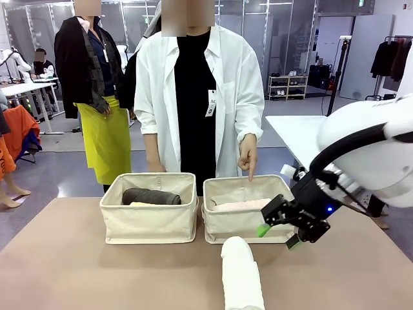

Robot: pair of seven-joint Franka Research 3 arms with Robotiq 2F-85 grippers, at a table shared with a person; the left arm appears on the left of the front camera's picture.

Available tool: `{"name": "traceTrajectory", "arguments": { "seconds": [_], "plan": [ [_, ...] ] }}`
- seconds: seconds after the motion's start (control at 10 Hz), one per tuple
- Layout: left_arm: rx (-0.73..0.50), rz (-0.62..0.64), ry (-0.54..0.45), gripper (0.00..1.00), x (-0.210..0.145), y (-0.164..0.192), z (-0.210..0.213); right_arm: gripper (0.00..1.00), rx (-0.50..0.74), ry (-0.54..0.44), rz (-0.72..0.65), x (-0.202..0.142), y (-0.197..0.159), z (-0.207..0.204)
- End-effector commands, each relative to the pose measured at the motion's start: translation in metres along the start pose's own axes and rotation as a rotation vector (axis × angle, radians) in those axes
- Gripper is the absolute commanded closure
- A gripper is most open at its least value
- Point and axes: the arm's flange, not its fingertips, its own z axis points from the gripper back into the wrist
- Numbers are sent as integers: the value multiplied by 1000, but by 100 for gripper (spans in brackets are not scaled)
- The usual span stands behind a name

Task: Divide the towels into two baskets.
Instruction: Pick up one hotel-folded towel from the bottom of the table and place it in the Fabric basket indicated by the person.

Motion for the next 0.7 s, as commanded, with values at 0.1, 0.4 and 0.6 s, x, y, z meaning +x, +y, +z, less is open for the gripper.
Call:
{"name": "traceTrajectory", "arguments": {
  "seconds": [0.1,0.4,0.6],
  "plan": [
    [3,-6,-6,0,-2,-5,0,4,-141,-4,-19,19,20,-39],
    [3,-6,-6,0,-2,-5,0,4,-172,-23,8,25,34,-71],
    [3,-6,-6,0,-2,-5,0,4,-205,5,7,26,41,-96]
  ]
}}
